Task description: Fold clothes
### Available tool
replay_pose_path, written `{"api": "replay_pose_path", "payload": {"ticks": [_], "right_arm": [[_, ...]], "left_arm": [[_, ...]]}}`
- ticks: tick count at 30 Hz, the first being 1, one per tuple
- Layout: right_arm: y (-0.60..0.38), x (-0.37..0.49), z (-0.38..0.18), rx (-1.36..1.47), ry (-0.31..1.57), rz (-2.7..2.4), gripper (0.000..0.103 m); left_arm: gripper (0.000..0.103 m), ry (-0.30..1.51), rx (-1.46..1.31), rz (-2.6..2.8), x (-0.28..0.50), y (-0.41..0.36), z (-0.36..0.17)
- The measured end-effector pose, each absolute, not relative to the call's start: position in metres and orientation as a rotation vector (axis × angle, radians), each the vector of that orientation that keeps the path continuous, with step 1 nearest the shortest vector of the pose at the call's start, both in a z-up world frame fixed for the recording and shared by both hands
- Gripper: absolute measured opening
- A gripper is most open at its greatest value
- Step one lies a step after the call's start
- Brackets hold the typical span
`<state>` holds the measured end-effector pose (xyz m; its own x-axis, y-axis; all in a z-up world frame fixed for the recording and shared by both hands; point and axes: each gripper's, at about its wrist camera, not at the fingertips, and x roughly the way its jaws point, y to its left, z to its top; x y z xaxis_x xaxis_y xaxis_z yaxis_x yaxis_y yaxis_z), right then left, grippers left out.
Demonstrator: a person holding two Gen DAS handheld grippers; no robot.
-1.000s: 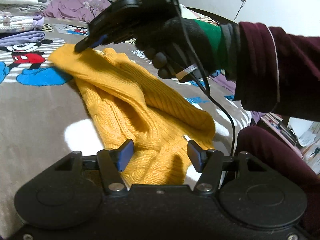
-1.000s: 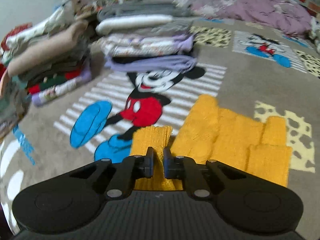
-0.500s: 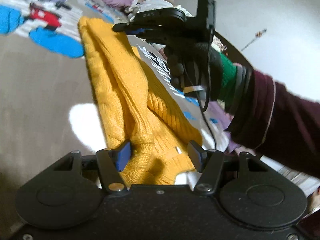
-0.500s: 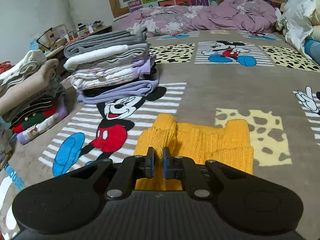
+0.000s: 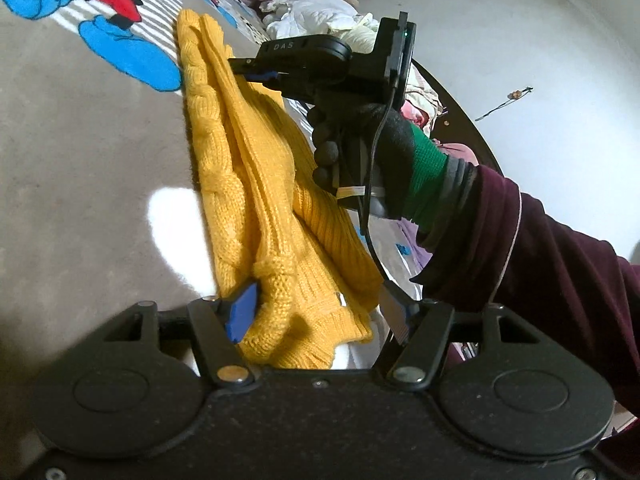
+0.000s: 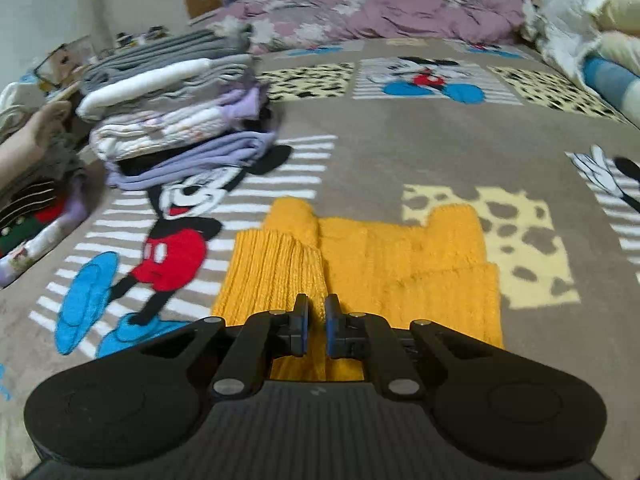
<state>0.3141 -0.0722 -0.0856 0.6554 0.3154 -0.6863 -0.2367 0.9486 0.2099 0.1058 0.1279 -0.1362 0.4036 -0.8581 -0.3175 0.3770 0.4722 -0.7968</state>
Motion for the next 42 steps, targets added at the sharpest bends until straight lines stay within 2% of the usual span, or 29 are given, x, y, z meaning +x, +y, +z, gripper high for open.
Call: {"api": "replay_pose_path", "payload": {"ticks": [2, 4, 6, 8, 13, 20, 26, 33, 36, 38, 40, 42], "right_arm": [[-0.073, 0.314, -0.086, 0.11, 0.802, 0.312, 0.01], [-0.074, 0.315, -0.084, 0.119, 0.81, 0.304, 0.013], [-0.076, 0.313, -0.079, 0.129, 0.802, 0.299, 0.022], [-0.077, 0.307, -0.07, 0.117, 0.776, 0.306, 0.021], [-0.054, 0.287, -0.049, -0.131, 0.671, 0.377, 0.021], [-0.018, 0.289, -0.05, -0.258, 0.676, 0.475, 0.02], [-0.02, 0.312, -0.082, -0.197, 0.788, 0.412, 0.021], [-0.032, 0.302, -0.067, -0.094, 0.751, 0.41, 0.021], [-0.054, 0.281, -0.047, -0.035, 0.682, 0.432, 0.021], [-0.07, 0.263, -0.034, -0.018, 0.64, 0.445, 0.021], [-0.09, 0.241, -0.025, 0.009, 0.602, 0.443, 0.021], [-0.115, 0.218, -0.021, 0.067, 0.574, 0.432, 0.021]], "left_arm": [[0.066, 0.798, -0.686, -0.859, 0.105, 0.128, -0.133], [0.075, 0.786, -0.661, -0.849, 0.103, 0.128, -0.128], [0.078, 0.772, -0.62, -0.833, 0.098, 0.129, -0.122], [0.078, 0.746, -0.574, -0.802, 0.093, 0.132, -0.116], [0.078, 0.677, -0.577, -0.763, 0.087, 0.144, -0.108], [0.078, 0.647, -0.542, -0.791, 0.079, 0.142, -0.104], [0.078, 0.671, -0.535, -0.768, 0.084, 0.148, -0.107], [0.078, 0.605, -0.491, -0.719, 0.08, 0.155, -0.098], [0.074, 0.541, -0.453, -0.666, 0.074, 0.153, -0.091], [0.065, 0.489, -0.431, -0.622, 0.072, 0.149, -0.086], [0.051, 0.442, -0.41, -0.615, 0.073, 0.14, -0.08], [0.049, 0.424, -0.394, -0.622, 0.076, 0.127, -0.075]]}}
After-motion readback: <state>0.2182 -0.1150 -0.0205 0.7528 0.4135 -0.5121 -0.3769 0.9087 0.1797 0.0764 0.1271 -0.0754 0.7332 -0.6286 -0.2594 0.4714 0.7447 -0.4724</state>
